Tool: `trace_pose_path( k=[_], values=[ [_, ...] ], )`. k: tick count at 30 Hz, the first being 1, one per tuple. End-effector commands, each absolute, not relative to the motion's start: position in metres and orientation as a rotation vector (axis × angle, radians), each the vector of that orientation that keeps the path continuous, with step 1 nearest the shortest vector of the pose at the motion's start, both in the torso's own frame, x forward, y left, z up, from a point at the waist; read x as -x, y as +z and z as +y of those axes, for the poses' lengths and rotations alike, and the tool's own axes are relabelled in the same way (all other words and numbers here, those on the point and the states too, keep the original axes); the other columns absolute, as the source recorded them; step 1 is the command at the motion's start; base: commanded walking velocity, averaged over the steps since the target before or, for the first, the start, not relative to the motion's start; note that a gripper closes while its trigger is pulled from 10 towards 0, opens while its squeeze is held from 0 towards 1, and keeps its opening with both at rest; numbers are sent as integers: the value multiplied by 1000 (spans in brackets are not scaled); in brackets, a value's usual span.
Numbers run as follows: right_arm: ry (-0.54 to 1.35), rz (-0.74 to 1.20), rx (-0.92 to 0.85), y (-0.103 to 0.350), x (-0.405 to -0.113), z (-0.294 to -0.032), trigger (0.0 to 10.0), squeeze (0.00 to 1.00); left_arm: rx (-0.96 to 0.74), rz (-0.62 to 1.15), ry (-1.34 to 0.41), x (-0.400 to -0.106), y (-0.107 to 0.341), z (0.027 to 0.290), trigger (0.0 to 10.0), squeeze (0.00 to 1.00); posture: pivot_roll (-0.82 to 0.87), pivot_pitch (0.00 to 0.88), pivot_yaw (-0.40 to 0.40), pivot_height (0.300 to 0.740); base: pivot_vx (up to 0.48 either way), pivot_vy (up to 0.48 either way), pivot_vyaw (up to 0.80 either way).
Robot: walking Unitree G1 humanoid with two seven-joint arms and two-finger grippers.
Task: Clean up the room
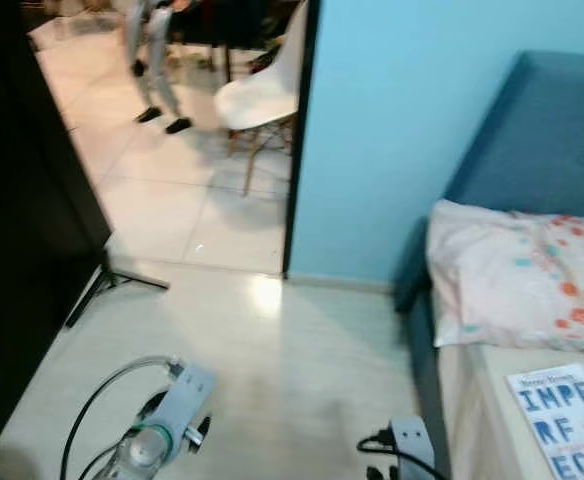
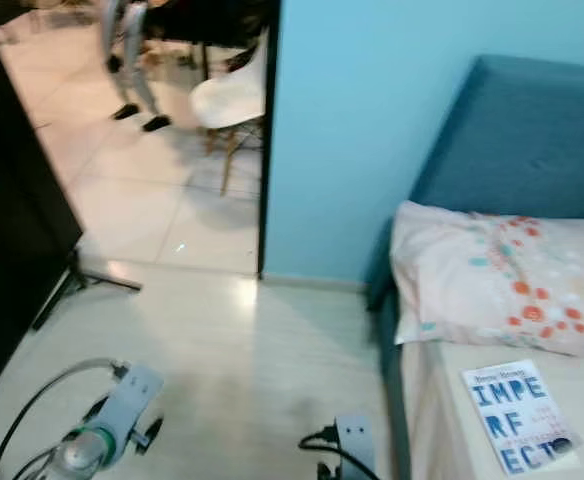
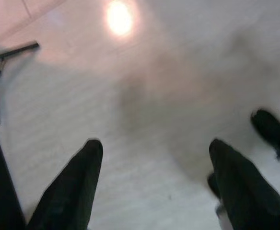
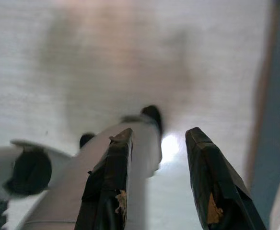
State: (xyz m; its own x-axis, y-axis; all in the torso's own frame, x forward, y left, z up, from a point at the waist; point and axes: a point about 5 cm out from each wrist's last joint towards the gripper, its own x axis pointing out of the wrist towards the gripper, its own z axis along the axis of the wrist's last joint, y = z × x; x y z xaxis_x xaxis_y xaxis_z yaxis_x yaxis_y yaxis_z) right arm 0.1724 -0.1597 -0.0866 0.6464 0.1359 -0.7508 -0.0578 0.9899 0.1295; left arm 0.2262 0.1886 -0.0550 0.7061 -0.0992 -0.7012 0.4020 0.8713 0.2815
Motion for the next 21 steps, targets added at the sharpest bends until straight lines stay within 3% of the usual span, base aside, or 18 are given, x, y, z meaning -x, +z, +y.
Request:
trace_pose_path(
  k=[1,5,21],
  values=[
    [83,860,-100,-87,-171,-165,10000,0,-414,748,-284,-225,-56,187,10000,0,-7,24,70,720,0,0,-763],
    [87,842,-84,-85,-175,-166,10000,0,-396,750,-278,-224,-57,184,10000,0,-3,27,60,720,0,0,0],
    [97,840,-82,-85,-175,-166,10000,0,-396,755,-285,-221,-59,183,10000,0,-4,22,58,720,-301,0,0]
  ],
)
